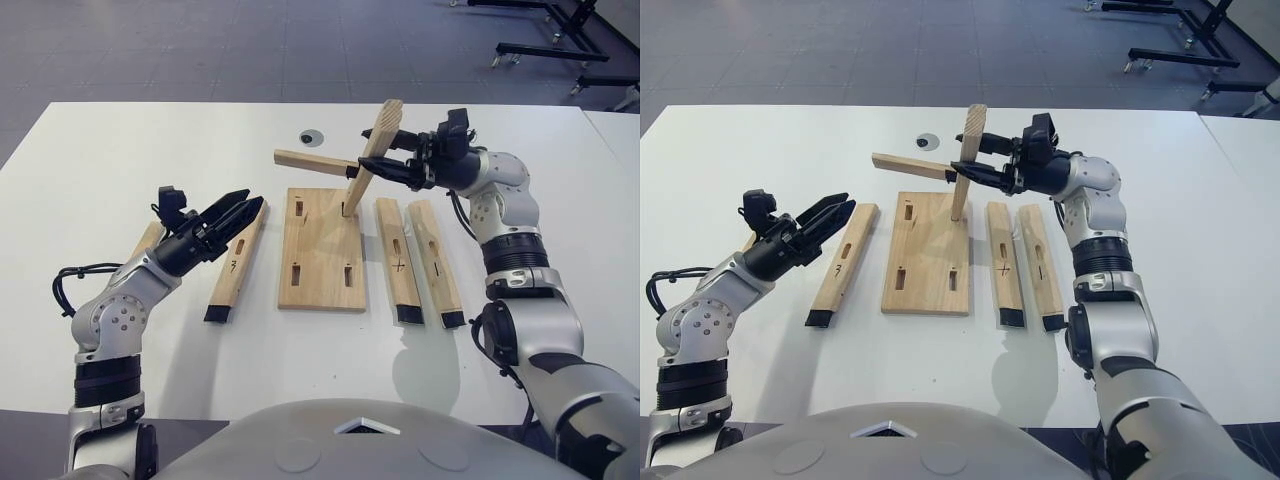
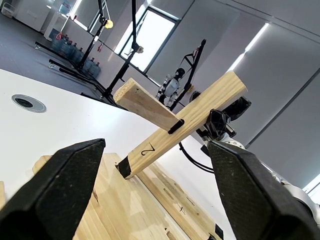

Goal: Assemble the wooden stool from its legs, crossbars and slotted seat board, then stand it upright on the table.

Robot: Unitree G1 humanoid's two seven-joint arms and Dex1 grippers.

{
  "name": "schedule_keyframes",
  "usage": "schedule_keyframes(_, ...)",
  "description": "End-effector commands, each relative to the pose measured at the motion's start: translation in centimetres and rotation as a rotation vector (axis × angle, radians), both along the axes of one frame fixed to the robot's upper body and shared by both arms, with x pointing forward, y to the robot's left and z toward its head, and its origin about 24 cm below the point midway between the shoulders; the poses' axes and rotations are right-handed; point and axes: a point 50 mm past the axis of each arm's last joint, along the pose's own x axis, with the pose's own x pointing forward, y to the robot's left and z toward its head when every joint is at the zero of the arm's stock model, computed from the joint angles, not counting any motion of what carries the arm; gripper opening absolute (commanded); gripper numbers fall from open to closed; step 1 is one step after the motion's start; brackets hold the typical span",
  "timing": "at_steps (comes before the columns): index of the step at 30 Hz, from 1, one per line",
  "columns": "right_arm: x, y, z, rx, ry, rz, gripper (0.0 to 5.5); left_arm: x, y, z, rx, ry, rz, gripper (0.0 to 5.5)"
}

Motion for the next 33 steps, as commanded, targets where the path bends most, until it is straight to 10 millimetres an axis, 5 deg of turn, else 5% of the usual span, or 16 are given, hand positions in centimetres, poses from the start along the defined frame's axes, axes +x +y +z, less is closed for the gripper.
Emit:
schedule_keyframes(1, 0.0, -0.3, -0.4, -0.01, 0.12, 0.067, 2.06, 0.3, 0.1, 0.1, 0.019, 0.001, 0.006, 3.75)
schedule_keyframes(18, 0.2, -1.0, -1.8, -0.12, 0.314, 0.059, 2.06, 0.4, 0.0, -0.7, 0.013, 0.017, 0.044, 3.75)
schedule_keyframes(33, -0.4, -4.3, 4.0, 0.118, 0.163, -0.161, 4.76, -0.3, 0.0, -2.1, -0.003, 0.042, 0.08, 3.75)
